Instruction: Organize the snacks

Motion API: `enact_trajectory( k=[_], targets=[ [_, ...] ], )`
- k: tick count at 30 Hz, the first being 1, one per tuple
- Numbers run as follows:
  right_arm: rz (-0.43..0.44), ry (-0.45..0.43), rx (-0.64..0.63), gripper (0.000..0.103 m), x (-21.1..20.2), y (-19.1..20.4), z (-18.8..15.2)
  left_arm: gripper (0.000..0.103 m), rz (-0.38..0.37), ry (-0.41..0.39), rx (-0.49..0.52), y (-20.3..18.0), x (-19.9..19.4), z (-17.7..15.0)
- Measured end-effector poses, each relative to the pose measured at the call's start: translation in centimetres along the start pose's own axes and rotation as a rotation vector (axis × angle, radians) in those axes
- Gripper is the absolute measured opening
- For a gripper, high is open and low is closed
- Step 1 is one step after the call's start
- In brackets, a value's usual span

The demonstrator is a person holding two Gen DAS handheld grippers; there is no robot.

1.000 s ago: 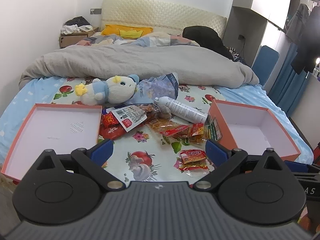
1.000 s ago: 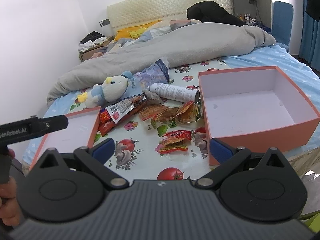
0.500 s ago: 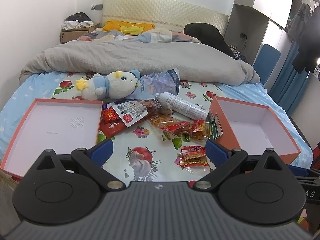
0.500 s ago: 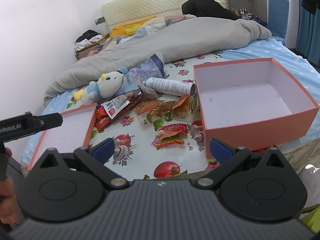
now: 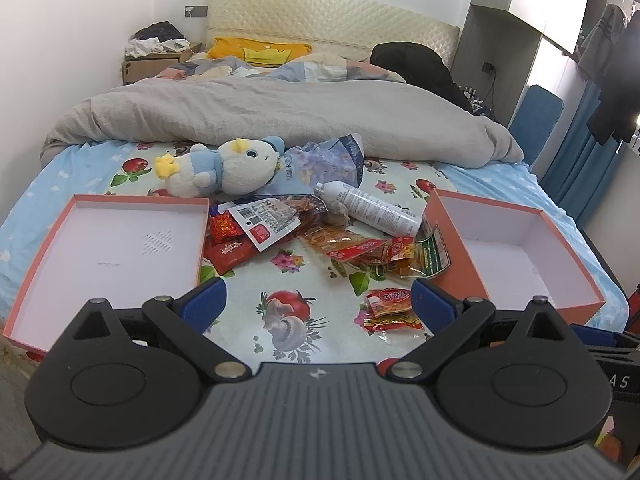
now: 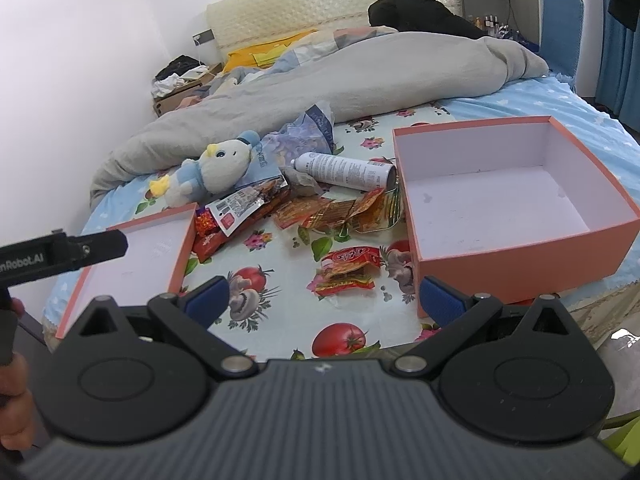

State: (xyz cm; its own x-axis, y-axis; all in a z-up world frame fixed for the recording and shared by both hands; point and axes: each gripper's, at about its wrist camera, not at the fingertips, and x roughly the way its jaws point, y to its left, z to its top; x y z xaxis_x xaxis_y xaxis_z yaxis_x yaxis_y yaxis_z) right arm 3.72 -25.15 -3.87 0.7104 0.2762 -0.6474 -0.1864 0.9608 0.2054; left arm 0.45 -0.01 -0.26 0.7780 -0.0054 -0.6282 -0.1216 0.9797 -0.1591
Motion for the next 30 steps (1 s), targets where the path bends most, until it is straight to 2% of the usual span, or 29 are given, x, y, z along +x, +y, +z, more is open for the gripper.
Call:
enact_trajectory(
  k=[30],
  targets=[
    [0.008,0.031,0.013,0.103,0.69,-0.01,-0.87,0.1,-0.002,0.02,0.011,-0.32,0.01,-0.74]
  ],
)
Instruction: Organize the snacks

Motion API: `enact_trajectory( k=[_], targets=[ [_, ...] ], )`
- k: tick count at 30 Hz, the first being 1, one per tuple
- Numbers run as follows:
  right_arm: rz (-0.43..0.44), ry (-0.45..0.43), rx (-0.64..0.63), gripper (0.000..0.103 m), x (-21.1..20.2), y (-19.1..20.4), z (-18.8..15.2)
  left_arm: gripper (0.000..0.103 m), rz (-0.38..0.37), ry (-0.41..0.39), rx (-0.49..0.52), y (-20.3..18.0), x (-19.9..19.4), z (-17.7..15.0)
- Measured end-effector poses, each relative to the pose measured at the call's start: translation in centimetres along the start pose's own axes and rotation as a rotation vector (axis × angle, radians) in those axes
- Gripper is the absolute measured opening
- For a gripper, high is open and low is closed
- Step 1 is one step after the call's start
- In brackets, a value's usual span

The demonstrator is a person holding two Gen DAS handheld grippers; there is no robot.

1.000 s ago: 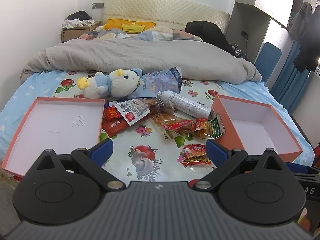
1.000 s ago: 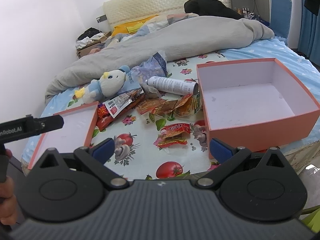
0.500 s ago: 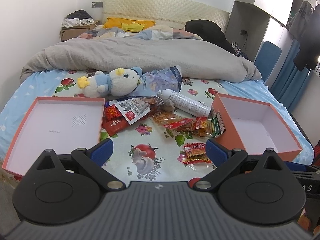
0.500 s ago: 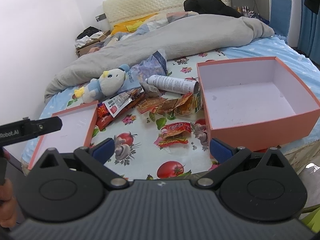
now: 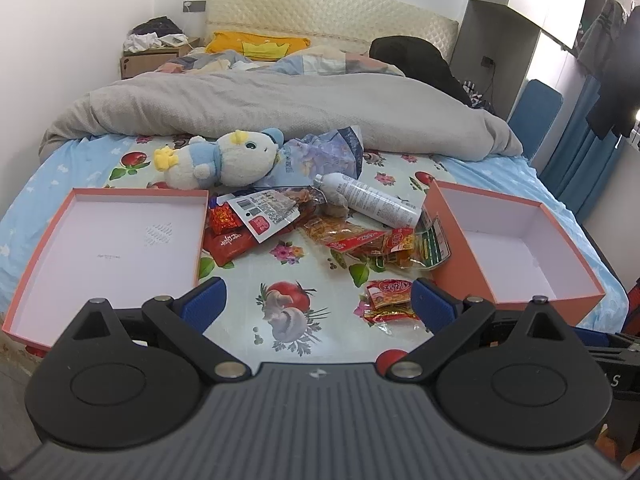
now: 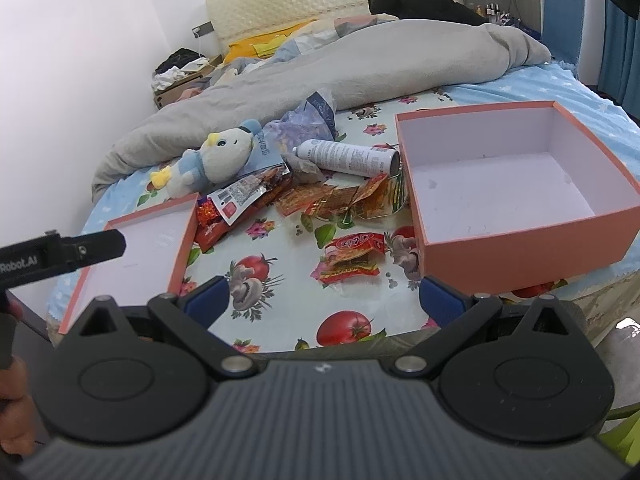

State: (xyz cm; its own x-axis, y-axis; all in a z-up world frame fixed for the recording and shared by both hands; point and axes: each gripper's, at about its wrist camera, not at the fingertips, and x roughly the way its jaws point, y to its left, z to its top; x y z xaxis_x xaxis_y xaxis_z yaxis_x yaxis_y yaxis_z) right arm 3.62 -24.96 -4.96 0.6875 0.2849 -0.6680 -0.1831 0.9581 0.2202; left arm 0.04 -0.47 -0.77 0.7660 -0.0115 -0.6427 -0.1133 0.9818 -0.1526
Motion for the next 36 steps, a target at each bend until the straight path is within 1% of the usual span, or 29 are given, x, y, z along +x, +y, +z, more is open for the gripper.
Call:
enact_trajectory(
  k=[3,7,13,17,22,25,33,36],
  targets=[
    [0.002,0.011,0.002,0.103,0.2,-0.2,-0.4,0.1,-0.01,0.006,0.0,-0.2,0.3,-0.3],
    [-0.004,0.017,0.001,0.103,0.4,-0.6,-0.8,0.1,-0.017,0.034,0.006,-0.6,1.4,-0.3],
    [0.005,0.024,-0.012,0.1,1.5,-0.9,-0.4,0.1,-0.008,0.034,0.005,-0.6,3.1,0.5],
    [0.011,0.021,-0.054,0.099,2.6,-0.6,-0.2,0.1,0.007,0.06,-0.007,0.2,5.1,0.9],
    [0.038,0.035,-0.092,0.092,4.3,-0.1,-0.1,0.1,0.044,0.076,0.004,1.1,7.1,1.4],
    [0.03,0.048,-0.113,0.084,5.7,0.7,0.0,0.1,0.046,0.085,0.005,1.5,7.8,1.5],
    [0.026,0.052,-0.132,0.083,8.4,1.8,-0.4,0.1,0.058,0.116,0.039,2.8,10.5,0.9],
    [-0.002,0.053,-0.152,0.083,9.5,2.2,-0.6,0.1,0.058,0.129,0.064,3.2,11.6,0.8]
  ],
)
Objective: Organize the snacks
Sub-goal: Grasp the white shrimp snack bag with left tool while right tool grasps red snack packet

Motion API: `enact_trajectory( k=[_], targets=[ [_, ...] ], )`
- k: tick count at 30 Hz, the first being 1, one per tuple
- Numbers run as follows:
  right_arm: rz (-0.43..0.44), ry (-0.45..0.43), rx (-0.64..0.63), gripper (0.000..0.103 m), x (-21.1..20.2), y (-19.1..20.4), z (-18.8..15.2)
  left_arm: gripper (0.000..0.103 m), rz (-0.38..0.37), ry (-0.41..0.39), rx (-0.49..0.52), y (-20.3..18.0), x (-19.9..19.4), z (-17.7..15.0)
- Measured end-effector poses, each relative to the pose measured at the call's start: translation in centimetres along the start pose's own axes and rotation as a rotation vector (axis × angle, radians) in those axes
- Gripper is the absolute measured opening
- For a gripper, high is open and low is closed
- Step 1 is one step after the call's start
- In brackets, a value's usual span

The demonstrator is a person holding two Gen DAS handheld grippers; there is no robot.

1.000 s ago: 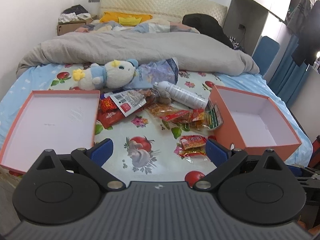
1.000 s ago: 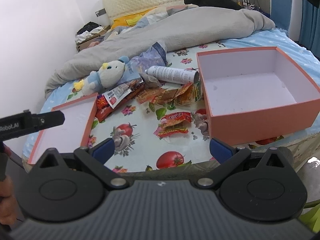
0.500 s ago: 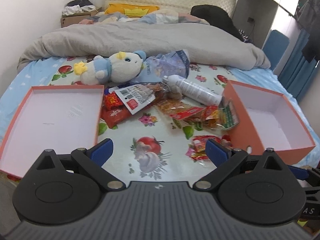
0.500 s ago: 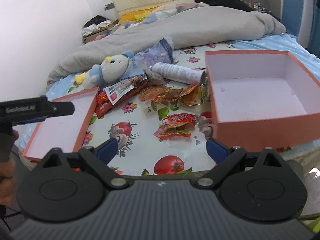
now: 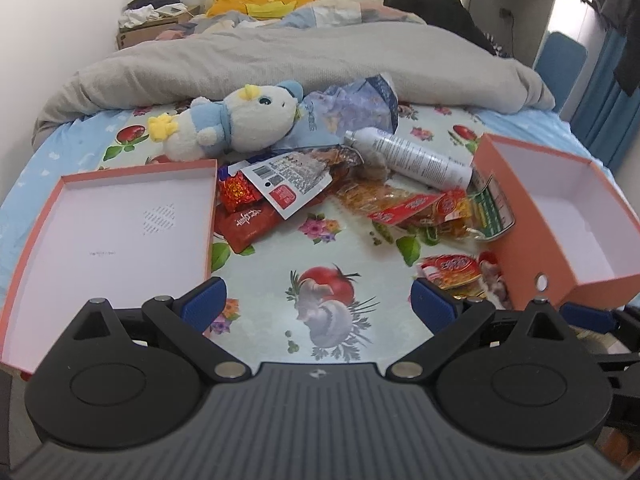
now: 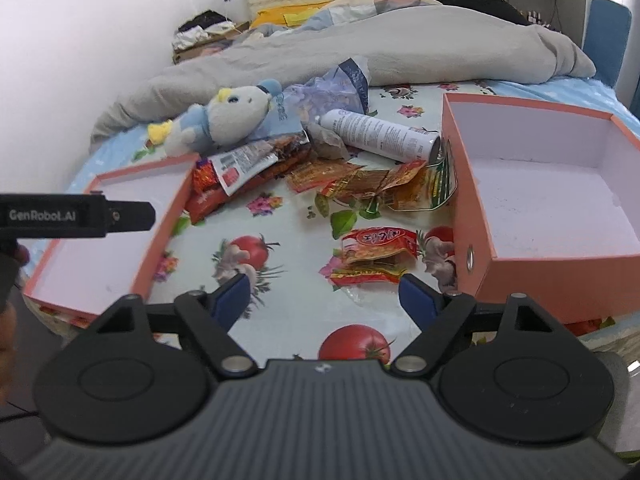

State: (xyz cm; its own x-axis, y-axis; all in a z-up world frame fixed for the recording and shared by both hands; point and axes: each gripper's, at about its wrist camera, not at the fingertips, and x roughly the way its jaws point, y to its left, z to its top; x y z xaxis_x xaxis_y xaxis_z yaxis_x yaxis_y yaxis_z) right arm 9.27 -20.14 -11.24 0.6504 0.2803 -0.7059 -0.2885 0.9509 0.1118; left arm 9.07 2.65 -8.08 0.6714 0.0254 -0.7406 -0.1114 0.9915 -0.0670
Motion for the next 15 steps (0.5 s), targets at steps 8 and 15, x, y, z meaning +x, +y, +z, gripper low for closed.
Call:
enact_trajectory(
  k=[8,15],
  targets=[
    [-0.031,0.055,0.017,0.083,3.3,0.2,0.9,0.1,-0.015,0.038,0.046,0.6,3.6,1.8],
    [-0.058,0.093,-0.006,0.083,5.8,-0.4,2.0,0.1,-0.027,0.071,0.046,1.0,7.1,3.7]
  ],
)
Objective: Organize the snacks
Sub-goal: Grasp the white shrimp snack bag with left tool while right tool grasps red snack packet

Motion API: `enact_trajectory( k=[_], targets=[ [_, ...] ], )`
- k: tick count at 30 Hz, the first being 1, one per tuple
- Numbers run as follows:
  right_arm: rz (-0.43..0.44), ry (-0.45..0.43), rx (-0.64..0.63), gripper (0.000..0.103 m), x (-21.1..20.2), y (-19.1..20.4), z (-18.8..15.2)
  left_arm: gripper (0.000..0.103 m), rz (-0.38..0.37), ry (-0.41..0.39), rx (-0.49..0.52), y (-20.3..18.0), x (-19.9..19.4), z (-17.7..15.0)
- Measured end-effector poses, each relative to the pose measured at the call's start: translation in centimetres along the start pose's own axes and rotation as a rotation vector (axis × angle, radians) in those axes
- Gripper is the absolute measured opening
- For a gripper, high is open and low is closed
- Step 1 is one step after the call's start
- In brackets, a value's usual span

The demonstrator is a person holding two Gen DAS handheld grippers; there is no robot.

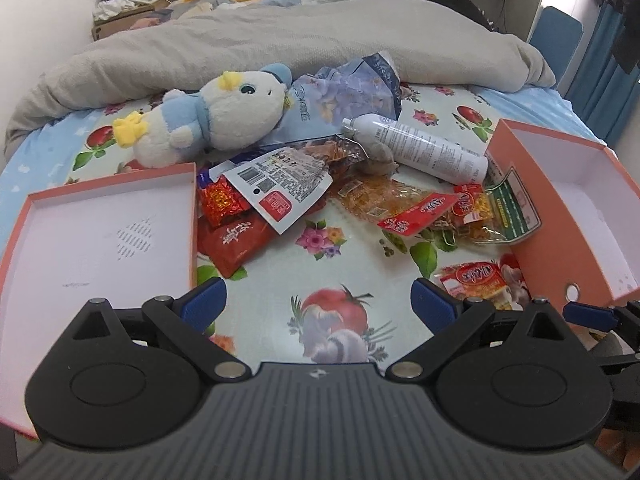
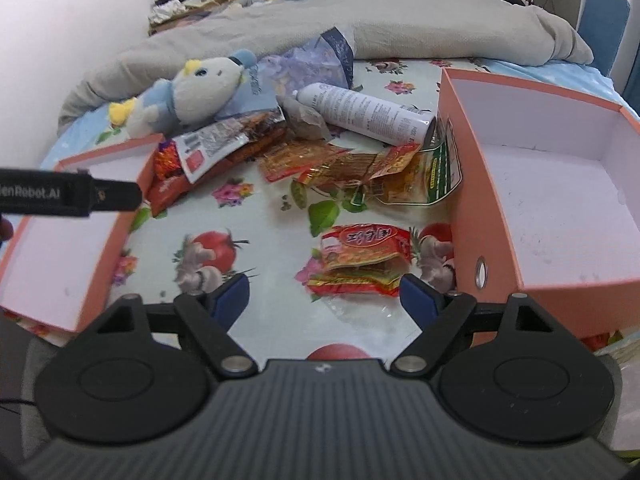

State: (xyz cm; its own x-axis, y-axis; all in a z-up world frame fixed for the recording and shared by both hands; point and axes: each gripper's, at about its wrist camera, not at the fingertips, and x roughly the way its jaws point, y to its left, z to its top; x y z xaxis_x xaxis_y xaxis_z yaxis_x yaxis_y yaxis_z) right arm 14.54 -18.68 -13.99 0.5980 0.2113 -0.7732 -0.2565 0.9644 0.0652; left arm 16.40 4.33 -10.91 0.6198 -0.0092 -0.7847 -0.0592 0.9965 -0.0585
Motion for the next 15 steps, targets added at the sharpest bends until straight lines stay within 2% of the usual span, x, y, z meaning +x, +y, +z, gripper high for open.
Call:
enact_trajectory(
  k=[15],
  targets=[
    [-0.065,0.094,-0.046,0.083,7.0,-1.5,2.1,0.099,0.0,0.086,0.087,0.2,8.3,3.5]
  ],
)
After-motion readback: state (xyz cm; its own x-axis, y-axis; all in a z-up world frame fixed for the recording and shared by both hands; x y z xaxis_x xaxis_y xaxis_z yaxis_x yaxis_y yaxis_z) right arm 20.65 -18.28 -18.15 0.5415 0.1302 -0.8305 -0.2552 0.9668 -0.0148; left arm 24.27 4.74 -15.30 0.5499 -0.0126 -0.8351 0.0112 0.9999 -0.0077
